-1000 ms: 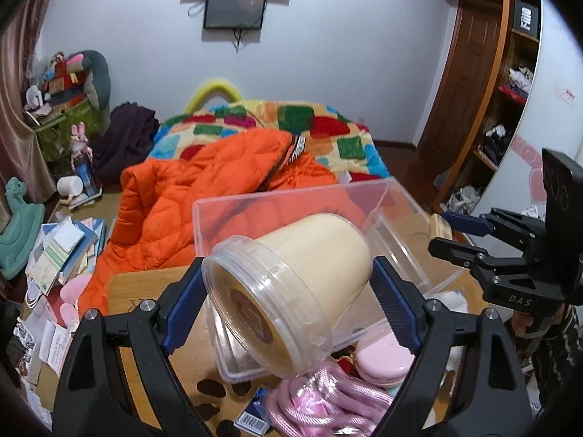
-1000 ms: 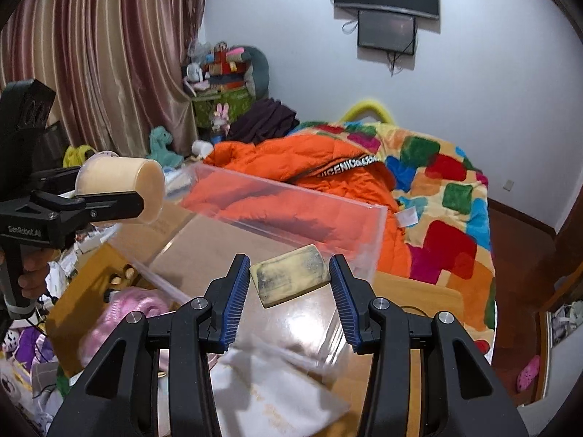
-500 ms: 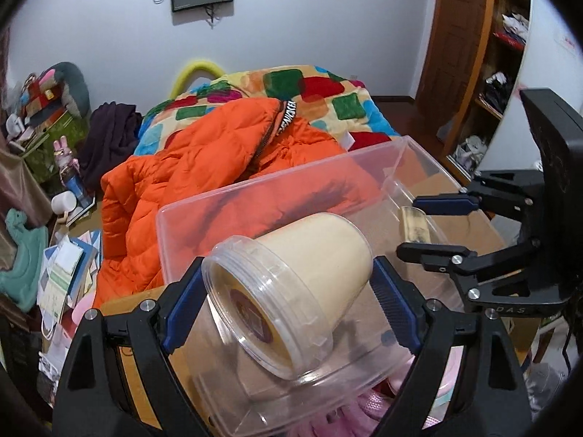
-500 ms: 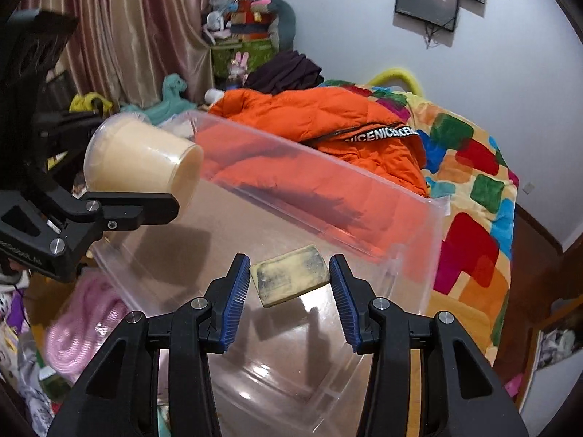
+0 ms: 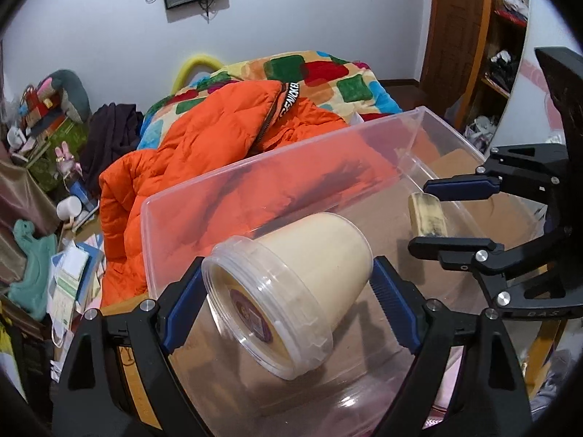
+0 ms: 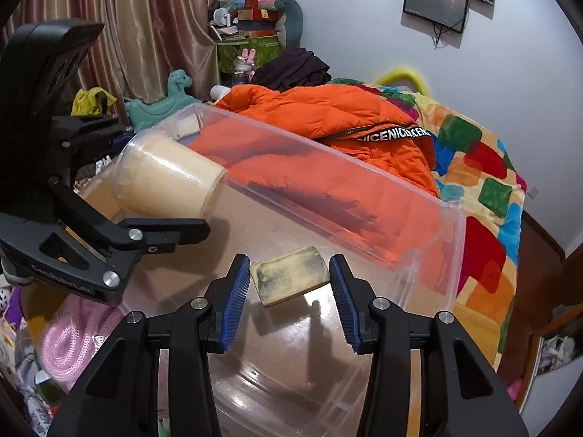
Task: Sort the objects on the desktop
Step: 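Carry the tape cup and beige block into the clear box with both grippers, then open both grippers to drop the tape cup and block, then withdraw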
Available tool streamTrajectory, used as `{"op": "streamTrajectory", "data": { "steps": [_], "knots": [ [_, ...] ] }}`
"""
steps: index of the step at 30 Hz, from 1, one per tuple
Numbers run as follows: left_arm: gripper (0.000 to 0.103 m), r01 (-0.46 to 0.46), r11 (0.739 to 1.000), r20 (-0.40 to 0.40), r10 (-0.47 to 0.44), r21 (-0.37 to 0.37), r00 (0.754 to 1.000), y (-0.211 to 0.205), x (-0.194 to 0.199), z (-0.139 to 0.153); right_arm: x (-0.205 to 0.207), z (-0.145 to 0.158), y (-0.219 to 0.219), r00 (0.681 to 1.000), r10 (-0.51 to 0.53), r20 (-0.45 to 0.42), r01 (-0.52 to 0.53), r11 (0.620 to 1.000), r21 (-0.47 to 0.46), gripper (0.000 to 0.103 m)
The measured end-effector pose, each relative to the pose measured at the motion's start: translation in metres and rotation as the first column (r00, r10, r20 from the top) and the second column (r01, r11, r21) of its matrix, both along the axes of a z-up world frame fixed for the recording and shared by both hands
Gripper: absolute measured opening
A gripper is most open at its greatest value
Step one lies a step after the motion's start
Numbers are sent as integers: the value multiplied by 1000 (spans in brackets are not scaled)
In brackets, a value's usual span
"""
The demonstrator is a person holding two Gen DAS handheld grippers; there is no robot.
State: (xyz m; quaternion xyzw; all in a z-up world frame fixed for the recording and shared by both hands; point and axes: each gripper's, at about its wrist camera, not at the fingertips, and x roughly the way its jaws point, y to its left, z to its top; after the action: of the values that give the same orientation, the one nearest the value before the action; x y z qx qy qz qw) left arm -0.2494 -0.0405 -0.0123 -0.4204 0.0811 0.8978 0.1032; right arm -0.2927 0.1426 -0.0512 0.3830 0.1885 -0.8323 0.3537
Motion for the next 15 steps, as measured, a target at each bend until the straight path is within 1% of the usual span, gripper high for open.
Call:
{"op": "streamTrajectory", "data": {
  "steps": [3,11,13,15],
  "knots": [
    [88,7,1000,8,-7,10,1000,-1,0,0,0,-2,-1,1000,1,3,-1,1000,4,42],
    [88,13,1000,17,-13,-2,1000,0,0,-1,8,-2,-4,1000,6,-9,-6,1000,19,42],
    [89,11,1000,17,-11,12,1000,-1,0,0,10,-1,-4,1000,4,-26,-4,1000,24,42],
    [89,12,999,24,-13,39,1000,-3,1,0,12,2,-2,999,-1,-37,1,1000,19,47]
  ]
}}
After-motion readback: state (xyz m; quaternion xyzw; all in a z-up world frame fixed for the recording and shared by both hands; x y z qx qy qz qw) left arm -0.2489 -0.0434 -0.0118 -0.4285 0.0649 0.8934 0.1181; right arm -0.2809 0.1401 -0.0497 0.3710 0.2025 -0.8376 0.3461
